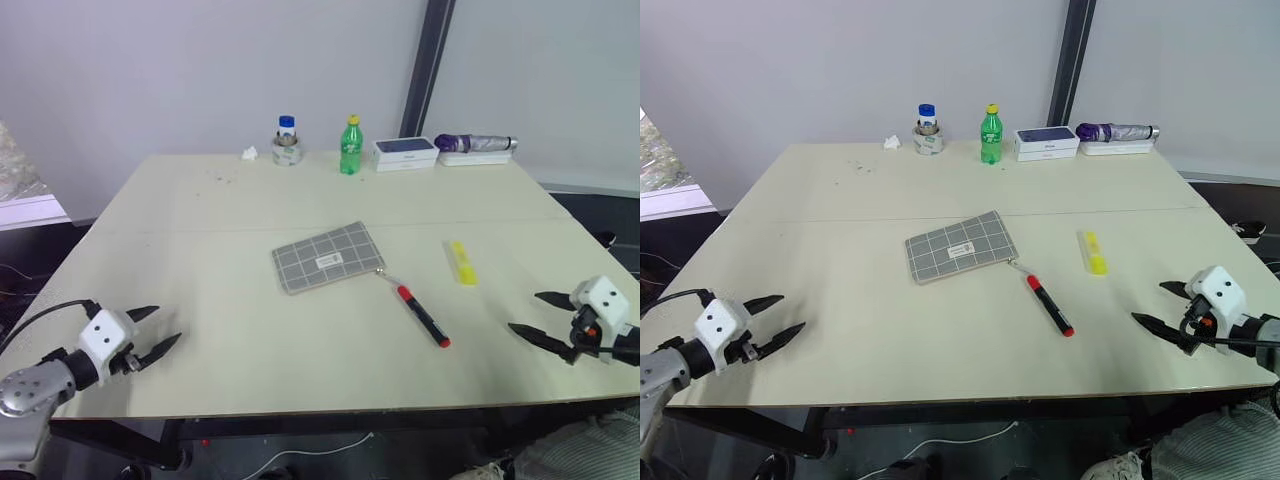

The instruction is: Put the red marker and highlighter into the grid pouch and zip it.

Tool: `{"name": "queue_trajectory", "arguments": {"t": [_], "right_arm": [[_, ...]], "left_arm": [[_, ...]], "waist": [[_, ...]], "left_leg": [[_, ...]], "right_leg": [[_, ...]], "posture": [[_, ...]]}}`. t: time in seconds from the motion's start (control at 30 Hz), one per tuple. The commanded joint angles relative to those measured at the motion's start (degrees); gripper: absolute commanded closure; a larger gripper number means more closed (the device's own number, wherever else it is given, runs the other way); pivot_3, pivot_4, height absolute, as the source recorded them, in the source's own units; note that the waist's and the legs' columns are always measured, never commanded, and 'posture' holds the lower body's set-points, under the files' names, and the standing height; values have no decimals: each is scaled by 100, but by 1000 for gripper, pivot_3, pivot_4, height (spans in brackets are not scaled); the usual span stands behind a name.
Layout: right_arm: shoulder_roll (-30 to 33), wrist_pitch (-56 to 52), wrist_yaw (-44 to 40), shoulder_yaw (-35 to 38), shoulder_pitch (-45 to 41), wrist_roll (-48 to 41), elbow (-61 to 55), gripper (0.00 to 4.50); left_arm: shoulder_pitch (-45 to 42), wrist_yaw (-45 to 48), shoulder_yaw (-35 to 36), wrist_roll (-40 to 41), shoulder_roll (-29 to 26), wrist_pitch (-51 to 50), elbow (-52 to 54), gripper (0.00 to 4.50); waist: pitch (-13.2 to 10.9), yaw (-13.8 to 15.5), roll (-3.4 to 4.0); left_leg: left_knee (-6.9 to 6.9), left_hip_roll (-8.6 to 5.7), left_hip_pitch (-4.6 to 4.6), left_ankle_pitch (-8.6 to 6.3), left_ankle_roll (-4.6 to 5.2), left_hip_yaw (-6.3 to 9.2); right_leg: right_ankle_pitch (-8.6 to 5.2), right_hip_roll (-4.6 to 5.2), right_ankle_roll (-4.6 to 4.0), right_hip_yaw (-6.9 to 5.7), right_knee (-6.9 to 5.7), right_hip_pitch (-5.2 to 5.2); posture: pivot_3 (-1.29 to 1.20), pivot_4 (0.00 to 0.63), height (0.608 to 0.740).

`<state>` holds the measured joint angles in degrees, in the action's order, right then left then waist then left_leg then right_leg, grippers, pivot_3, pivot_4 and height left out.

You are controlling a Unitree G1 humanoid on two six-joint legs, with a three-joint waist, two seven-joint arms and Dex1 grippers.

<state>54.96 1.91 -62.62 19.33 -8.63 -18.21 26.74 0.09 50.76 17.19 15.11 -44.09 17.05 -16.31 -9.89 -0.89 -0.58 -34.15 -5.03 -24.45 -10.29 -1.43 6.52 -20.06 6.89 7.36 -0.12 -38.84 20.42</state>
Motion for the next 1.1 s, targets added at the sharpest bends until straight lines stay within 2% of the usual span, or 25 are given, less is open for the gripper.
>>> {"name": "queue_trajectory", "arguments": {"t": [0.03, 0.4, 0.63, 0.73, 0.9, 0.97, 1.0, 1.1], "right_arm": [[84, 100, -3, 151, -55, -34, -84, 20], [-16, -57, 149, -17, -216, -4, -368, 20], [-352, -723, 802, -253, -676, 30, -900, 20], [-591, -877, 988, -391, -923, -17, -1147, 803], [-1322, -907, 1435, -822, -1586, 132, -1247, 3335], [-1653, -717, 1685, -1126, -1916, 424, -1091, 4267], [-1828, -636, 1814, -1262, -2118, 556, -932, 4396], [-2288, -295, 2235, -1608, -2721, 1015, -252, 4396]], "left_arm": [[-51, 5, 134, 50, 33, 281, -180, 962], [-458, -32, -25, -265, 4, 976, -1129, 962], [-857, -138, -66, -445, -39, 1615, -1642, 962], [-1166, -105, -187, -528, -5, 1816, -1867, 962], [-1902, -298, -514, -892, 87, 2299, -2396, 962], [-2222, -530, -772, -1331, 87, 2642, -2713, 962], [-2426, -680, -891, -1529, 122, 2787, -2866, 962], [-2991, -1014, -1341, -2157, 191, 3264, -3300, 962]], "waist": [[0, 2, 0], [0, 4, 0], [0, -4, 0], [0, 5, 0], [0, -7, -1], [0, -15, -1], [0, -17, 0], [0, -28, -2]], "left_leg": [[0, 0, 0, 0, 0, 0], [1, -1, 0, 0, 0, 0], [0, -1, 0, 0, 0, 0], [0, -1, 0, 0, 0, 1], [-1, -2, 0, 1, -2, 2], [-2, -2, -1, 2, -3, 1], [-1, -2, 0, 2, -3, 2], [-1, -4, -2, 5, -6, 1]], "right_leg": [[0, 0, 0, 0, 0, -1], [0, 0, 1, 0, 1, 1], [0, 0, 1, 0, 0, 2], [1, -1, 1, -1, 0, 1], [1, -3, 2, -2, -2, 1], [1, -3, 3, -2, -6, 3], [1, -4, 3, -2, -7, 3], [1, -5, 3, -3, -15, 9]], "posture": [[0, 150, 740], [0, 150, 740], [0, 150, 740], [0, 150, 740], [0, 150, 740], [0, 150, 740], [0, 150, 740], [0, 150, 740]]}}
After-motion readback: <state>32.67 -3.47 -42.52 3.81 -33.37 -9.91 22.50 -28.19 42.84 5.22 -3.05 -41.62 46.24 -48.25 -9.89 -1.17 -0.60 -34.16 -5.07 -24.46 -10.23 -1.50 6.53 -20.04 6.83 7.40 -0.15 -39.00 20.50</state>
